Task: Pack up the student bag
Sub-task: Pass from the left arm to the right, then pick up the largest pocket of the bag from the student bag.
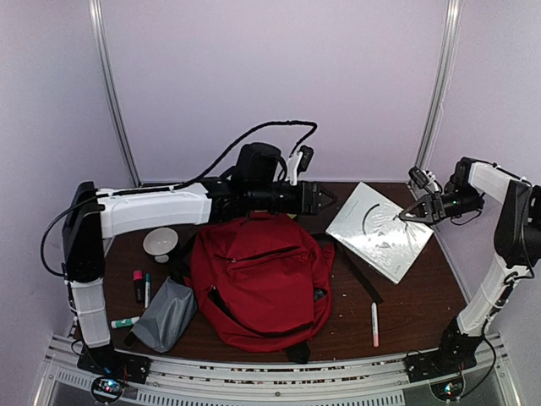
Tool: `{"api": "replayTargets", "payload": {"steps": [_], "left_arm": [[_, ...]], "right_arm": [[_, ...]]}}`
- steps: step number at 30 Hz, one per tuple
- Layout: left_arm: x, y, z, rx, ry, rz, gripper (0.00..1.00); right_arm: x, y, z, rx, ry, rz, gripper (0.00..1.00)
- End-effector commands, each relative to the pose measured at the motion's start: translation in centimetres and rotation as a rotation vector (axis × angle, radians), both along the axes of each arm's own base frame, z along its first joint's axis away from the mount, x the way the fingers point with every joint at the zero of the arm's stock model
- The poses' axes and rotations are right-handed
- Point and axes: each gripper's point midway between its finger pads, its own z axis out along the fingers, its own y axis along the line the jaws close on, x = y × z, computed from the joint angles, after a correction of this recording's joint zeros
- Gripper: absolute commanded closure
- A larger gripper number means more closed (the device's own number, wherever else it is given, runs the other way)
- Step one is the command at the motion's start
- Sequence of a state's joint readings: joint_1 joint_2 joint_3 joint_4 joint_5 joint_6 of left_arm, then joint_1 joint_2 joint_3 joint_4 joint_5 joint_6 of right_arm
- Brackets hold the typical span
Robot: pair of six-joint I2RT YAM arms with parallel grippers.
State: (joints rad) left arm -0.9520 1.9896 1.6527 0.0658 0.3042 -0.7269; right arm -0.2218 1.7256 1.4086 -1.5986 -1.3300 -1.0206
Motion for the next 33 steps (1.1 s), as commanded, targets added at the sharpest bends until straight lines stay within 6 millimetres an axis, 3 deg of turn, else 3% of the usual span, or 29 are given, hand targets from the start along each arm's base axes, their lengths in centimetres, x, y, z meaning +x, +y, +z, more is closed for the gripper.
{"api": "replayTargets", "payload": {"steps": [1, 5, 9, 14, 19, 23, 27, 29, 33], "left_arm": [[-2.8, 5.4, -3.3, 0.362, -0.170, -0.010, 0.38], [-4.2, 8.5, -3.8, 0.410, -0.164, 0.008, 0.39], [-7.2, 8.9, -4.5, 0.447, -0.211, -0.088, 0.39], [-12.1, 9.3, -6.9, 0.678, -0.385, -0.276, 0.41], [-14.2, 9.8, -7.6, 0.749, -0.416, -0.341, 0.42], [-14.0, 9.8, -7.0, 0.738, -0.421, -0.313, 0.43], [-14.0, 9.6, -6.2, 0.725, -0.434, -0.309, 0.43], [-14.5, 9.5, -6.0, 0.725, -0.441, -0.321, 0.43], [-16.6, 9.1, -6.6, 0.741, -0.471, -0.361, 0.41]], "right_arm": [[0.6, 0.3, 3.0, 0.071, -0.054, -0.034, 0.97], [1.0, 0.2, 1.2, 0.074, -0.016, -0.023, 0.98], [1.0, 0.2, 0.7, 0.076, -0.008, -0.017, 0.99], [1.7, 0.0, 1.7, 0.035, -0.033, -0.017, 1.00], [3.2, 0.1, 4.8, 0.032, 0.032, -0.079, 1.00], [5.6, 0.2, 8.1, 0.014, 0.041, -0.202, 1.00], [8.9, -0.2, 12.4, -0.018, -0.129, -0.412, 1.00], [9.6, -0.6, 13.8, -0.043, -0.229, -0.500, 1.00], [9.6, -0.5, 13.2, -0.105, -0.299, -0.553, 1.00]]}}
